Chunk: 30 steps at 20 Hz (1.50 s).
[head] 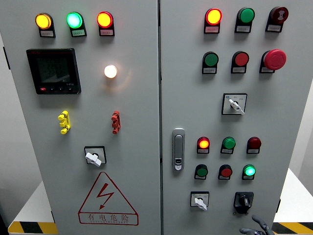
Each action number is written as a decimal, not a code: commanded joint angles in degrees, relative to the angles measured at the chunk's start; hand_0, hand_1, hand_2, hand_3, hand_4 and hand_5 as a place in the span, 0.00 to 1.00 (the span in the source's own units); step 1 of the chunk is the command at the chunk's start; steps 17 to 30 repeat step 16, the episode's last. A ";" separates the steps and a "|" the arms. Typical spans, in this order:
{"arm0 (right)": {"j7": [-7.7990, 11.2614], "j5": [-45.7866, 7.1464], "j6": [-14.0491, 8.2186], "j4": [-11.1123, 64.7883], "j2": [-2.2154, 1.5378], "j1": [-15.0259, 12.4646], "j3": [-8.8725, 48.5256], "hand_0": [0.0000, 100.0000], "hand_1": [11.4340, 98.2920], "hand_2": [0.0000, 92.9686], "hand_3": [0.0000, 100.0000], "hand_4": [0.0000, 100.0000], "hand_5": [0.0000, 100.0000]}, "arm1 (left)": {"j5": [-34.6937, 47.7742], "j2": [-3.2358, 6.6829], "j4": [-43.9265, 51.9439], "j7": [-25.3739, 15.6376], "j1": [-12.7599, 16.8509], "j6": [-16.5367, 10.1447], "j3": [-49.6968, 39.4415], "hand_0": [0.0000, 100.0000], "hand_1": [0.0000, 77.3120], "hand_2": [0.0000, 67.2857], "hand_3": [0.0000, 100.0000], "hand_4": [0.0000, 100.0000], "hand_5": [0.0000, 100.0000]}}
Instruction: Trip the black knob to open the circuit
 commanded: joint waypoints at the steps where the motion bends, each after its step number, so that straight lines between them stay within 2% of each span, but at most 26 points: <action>1: 0.09 -0.01 0.00 0.62 0.29 -1.43 -0.25 0.76 0.42 0.08 0.27 0.22 0.44 | 0.00 0.05 0.00 0.00 0.05 0.00 0.00 0.00 0.04 0.19 0.21 0.07 0.02; 7: 0.17 -0.45 0.00 1.23 0.12 -1.87 -0.25 0.78 0.42 0.08 0.25 0.21 0.41 | 0.00 0.05 0.00 0.00 -0.03 0.00 0.00 0.00 0.04 0.19 0.21 0.07 0.02; 11: 0.09 -0.97 0.00 1.32 0.21 -1.87 -0.16 0.79 0.41 0.08 0.25 0.21 0.39 | 0.00 0.05 0.00 0.00 0.05 0.00 0.00 0.00 0.04 0.19 0.21 0.07 0.02; 13: 0.09 -2.46 0.00 1.93 0.47 -2.39 -0.25 0.79 0.41 0.08 0.25 0.20 0.38 | 0.00 -0.04 0.00 0.00 0.05 0.00 0.00 0.00 0.04 0.19 0.21 0.07 0.02; 16: 0.09 -4.49 0.00 2.20 1.43 -3.45 -0.25 0.79 0.41 0.08 0.25 0.20 0.36 | 0.00 -0.04 0.00 0.00 0.05 0.00 0.00 0.00 0.04 0.19 0.21 0.07 0.02; 30: 0.09 -4.49 0.00 2.20 1.43 -3.45 -0.25 0.79 0.41 0.08 0.25 0.20 0.36 | 0.00 -0.04 0.00 0.00 0.05 0.00 0.00 0.00 0.04 0.19 0.21 0.07 0.02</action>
